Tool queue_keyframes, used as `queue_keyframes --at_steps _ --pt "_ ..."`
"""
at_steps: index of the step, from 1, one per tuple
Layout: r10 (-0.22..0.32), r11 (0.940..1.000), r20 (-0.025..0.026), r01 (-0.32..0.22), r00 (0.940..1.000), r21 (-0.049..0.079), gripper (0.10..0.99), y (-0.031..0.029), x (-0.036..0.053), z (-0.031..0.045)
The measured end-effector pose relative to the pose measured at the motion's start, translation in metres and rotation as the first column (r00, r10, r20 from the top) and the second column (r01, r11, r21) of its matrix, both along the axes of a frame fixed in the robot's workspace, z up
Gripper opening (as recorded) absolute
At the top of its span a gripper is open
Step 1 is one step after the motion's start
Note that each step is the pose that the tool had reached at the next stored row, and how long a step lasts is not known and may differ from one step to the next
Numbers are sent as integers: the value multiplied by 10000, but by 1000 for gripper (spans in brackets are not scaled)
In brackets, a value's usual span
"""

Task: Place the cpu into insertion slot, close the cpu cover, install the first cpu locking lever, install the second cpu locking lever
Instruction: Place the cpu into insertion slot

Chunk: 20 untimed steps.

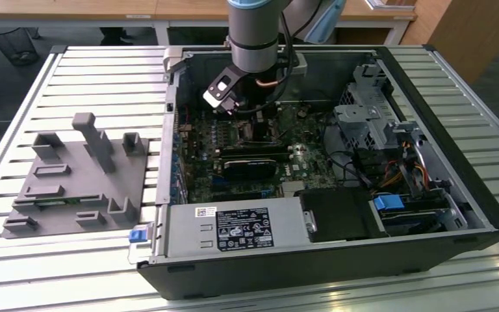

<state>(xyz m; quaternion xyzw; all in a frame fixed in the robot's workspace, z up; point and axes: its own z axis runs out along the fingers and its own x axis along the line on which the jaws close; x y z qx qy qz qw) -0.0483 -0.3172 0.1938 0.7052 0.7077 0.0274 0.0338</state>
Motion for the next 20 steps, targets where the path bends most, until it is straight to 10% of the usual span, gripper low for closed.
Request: queue_keyframes --at_steps 20 --pt "0 10000 -13 0 10000 -3 541 13 12 -21"
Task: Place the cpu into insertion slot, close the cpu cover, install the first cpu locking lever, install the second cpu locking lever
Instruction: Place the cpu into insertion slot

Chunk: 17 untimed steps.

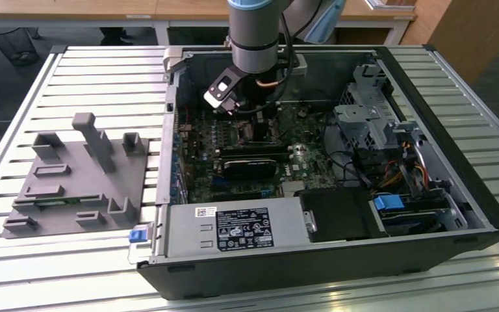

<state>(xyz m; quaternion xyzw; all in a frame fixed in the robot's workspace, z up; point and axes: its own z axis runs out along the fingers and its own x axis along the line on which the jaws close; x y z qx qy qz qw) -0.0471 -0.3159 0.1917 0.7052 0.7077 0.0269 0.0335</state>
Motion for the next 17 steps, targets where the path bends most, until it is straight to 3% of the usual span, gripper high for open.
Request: queue_keyframes --at_steps 17 --pt "-110 9999 -5 110 9999 -44 541 -1 13 -13"
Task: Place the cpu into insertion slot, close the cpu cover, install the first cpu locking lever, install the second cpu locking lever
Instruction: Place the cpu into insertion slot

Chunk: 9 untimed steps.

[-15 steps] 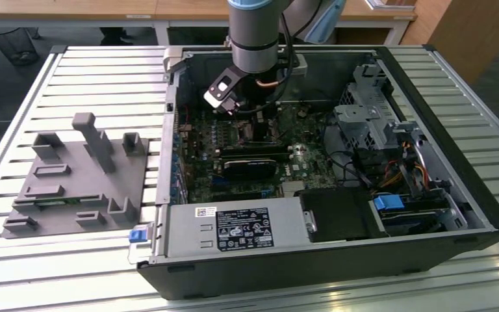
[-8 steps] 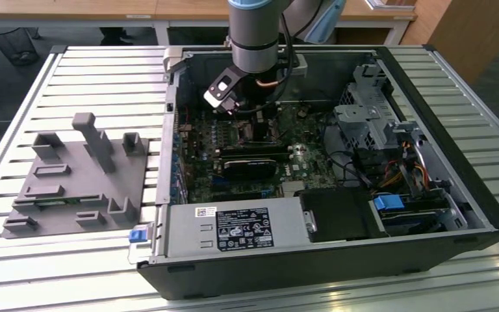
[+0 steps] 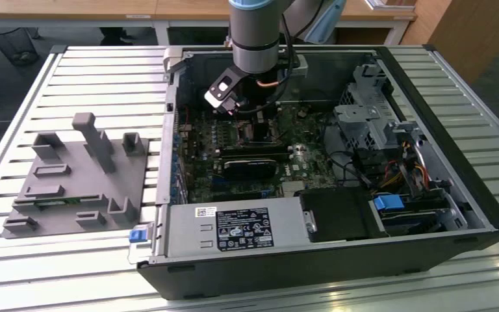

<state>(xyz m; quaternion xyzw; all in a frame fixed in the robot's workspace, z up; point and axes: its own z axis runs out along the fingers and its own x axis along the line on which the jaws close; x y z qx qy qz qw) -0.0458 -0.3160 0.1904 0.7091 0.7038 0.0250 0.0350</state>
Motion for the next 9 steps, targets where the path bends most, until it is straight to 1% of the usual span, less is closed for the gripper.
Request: queue_keyframes --at_steps 7,8,9 --pt "0 10000 9 0 10000 13 553 2 2 -7" --pt "0 10000 6 0 10000 9 616 2 1 -6" --pt "0 10000 4 0 10000 5 616 1 1 -5"
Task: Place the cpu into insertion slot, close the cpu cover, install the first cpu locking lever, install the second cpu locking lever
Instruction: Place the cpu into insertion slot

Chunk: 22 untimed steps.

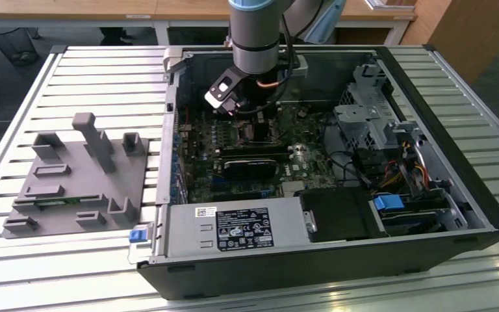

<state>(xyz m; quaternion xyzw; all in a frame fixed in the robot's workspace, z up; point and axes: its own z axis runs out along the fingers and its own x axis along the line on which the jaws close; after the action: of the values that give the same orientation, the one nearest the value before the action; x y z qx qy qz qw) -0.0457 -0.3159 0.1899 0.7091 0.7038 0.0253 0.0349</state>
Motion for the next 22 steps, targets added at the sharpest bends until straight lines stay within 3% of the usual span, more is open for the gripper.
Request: queue_keyframes --at_steps 5,12,14,17,18,19,21,22 --pt "-1 10000 -2 1 10000 -3 616 0 -1 18" --pt "1 10000 -33 -1 10000 -3 600 -1 2 125" --pt "0 10000 -83 0 10000 -2 478 0 12 138" --pt "0 10000 -209 0 9998 1 420 0 36 156" --pt "1 10000 -251 -1 9997 0 302 -1 43 162" --pt "0 10000 -285 0 9996 0 302 -1 48 167" --pt "0 10000 -309 0 9995 0 184 -1 50 173" --pt "-1 10000 -310 1 9995 0 184 0 50 175"
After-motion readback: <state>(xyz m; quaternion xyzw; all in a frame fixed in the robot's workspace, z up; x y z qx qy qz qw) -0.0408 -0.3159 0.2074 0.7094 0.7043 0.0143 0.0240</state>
